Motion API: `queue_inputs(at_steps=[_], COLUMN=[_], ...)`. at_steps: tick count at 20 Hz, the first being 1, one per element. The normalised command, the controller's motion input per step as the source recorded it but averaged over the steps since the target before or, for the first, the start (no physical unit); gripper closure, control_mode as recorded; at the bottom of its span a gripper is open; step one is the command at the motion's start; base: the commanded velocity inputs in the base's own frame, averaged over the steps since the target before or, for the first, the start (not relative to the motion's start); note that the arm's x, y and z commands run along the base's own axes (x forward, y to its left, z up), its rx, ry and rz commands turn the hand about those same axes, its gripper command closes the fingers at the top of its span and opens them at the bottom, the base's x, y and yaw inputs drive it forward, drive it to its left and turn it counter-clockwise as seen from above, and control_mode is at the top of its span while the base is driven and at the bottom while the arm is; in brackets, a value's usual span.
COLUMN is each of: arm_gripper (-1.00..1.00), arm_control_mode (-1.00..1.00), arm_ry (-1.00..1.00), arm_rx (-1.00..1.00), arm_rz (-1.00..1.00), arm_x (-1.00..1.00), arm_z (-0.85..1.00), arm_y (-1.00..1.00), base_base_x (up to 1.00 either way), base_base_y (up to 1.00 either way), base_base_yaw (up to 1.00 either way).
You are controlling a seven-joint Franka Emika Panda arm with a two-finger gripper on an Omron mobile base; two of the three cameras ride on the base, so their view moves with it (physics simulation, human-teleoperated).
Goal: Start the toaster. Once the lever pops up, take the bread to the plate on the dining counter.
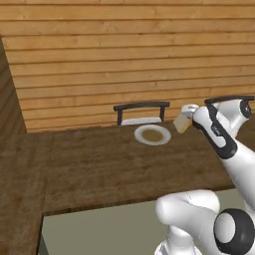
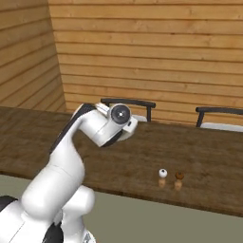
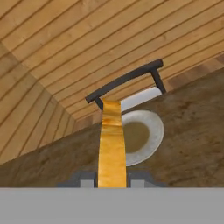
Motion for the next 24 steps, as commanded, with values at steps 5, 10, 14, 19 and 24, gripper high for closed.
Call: queue_inputs(at_steps=[5, 10, 14, 19, 24], arm_gripper=[1.0, 1.0, 1.0, 1.0, 1.0], arm_control_mode=[-1.0, -1.0, -1.0, -1.0, -1.0], arm_ry=[0.0, 0.02, 0.07, 0.06, 0.01], arm_rx=[0.0, 0.0, 0.0, 0.02, 0.06], arm_rz=[0.02, 0.03, 0.04, 0.08, 0.16], arm_x=[0.66, 0.56, 0.49, 0.37, 0.26], arm_z=[-0.34, -0.37, -0.39, -0.18, -0.09], arm_y=[0.03, 0.07, 0.12, 0.16, 0.19], base_base_x=[0.0, 0.0, 0.0, 0.0, 0.0], base_base_y=[0.0, 0.0, 0.0, 0.0, 0.0], base_base_yaw=[0.0, 0.0, 0.0, 0.0, 0.0])
